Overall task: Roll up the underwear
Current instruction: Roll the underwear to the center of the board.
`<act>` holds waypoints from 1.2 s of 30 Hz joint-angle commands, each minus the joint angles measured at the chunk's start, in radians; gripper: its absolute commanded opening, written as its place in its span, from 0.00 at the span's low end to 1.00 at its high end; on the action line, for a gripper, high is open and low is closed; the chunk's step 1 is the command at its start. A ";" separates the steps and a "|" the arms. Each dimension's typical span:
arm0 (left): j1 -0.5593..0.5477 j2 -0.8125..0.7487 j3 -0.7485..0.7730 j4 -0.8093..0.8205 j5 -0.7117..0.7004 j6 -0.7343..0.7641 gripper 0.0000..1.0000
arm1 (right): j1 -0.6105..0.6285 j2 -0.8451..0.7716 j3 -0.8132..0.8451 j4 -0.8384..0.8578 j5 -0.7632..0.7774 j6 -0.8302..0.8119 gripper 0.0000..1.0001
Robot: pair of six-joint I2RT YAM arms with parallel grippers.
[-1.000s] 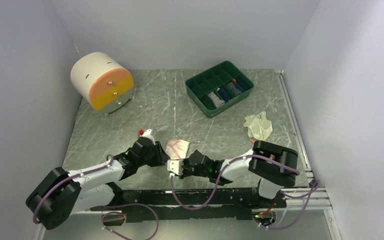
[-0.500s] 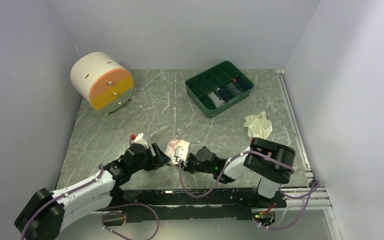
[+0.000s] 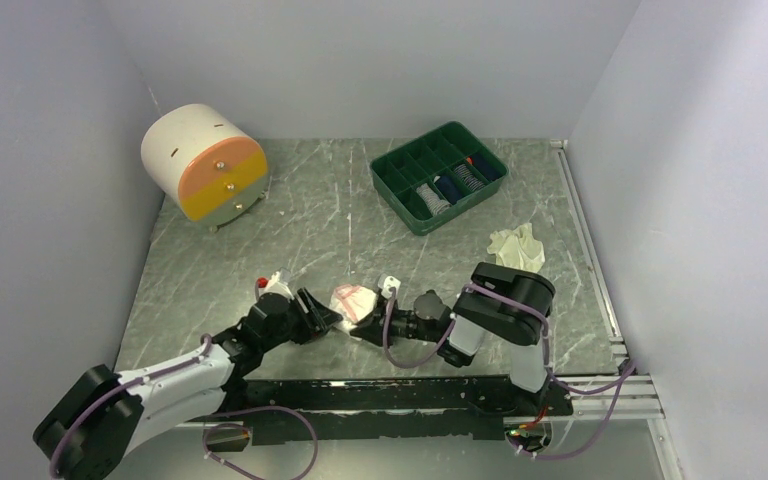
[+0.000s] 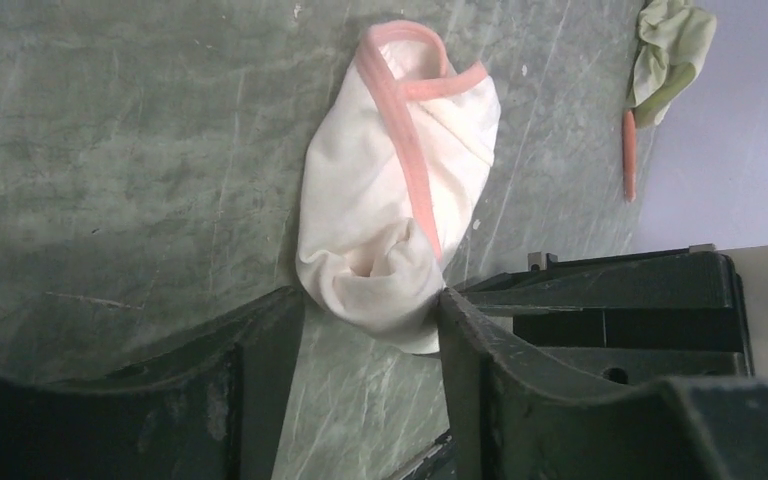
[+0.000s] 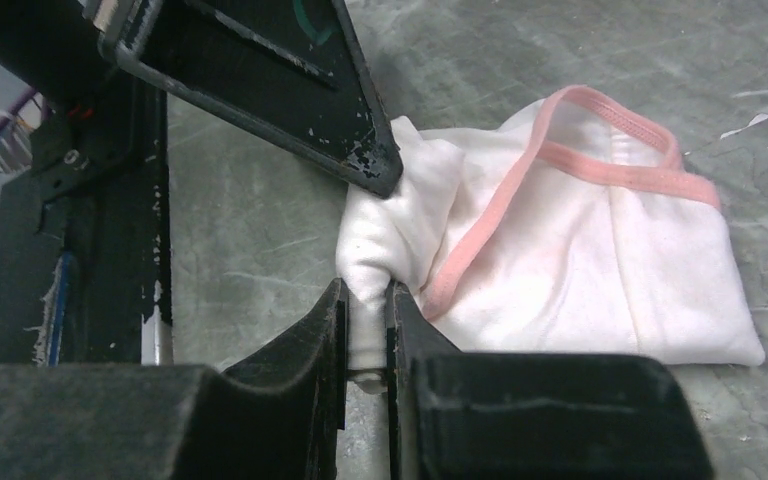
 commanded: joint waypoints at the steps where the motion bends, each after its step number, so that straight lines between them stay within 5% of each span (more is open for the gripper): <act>1: -0.001 0.085 -0.017 -0.050 -0.043 0.034 0.54 | -0.014 0.026 -0.009 0.129 -0.076 0.105 0.12; 8: -0.004 0.159 0.016 -0.084 -0.079 0.070 0.36 | -0.014 -0.028 0.004 -0.001 -0.071 0.033 0.17; 11: -0.004 0.156 0.015 -0.081 -0.078 0.072 0.27 | -0.014 -0.082 0.018 -0.093 -0.075 -0.009 0.33; 14: -0.003 0.161 0.045 -0.136 -0.092 0.082 0.24 | 0.020 -0.224 0.063 -0.331 -0.039 -0.121 0.48; 17: -0.004 0.163 0.058 -0.161 -0.090 0.078 0.23 | 0.102 -0.329 0.145 -0.669 0.139 -0.378 0.50; 20: -0.003 0.167 0.068 -0.174 -0.082 0.071 0.21 | 0.173 -0.370 0.197 -0.804 0.320 -0.521 0.52; 27: -0.005 0.162 0.085 -0.209 -0.086 0.068 0.21 | 0.284 -0.359 0.222 -0.826 0.506 -0.690 0.52; 36: -0.004 0.139 0.093 -0.237 -0.088 0.072 0.22 | 0.312 -0.251 0.247 -0.755 0.576 -0.693 0.41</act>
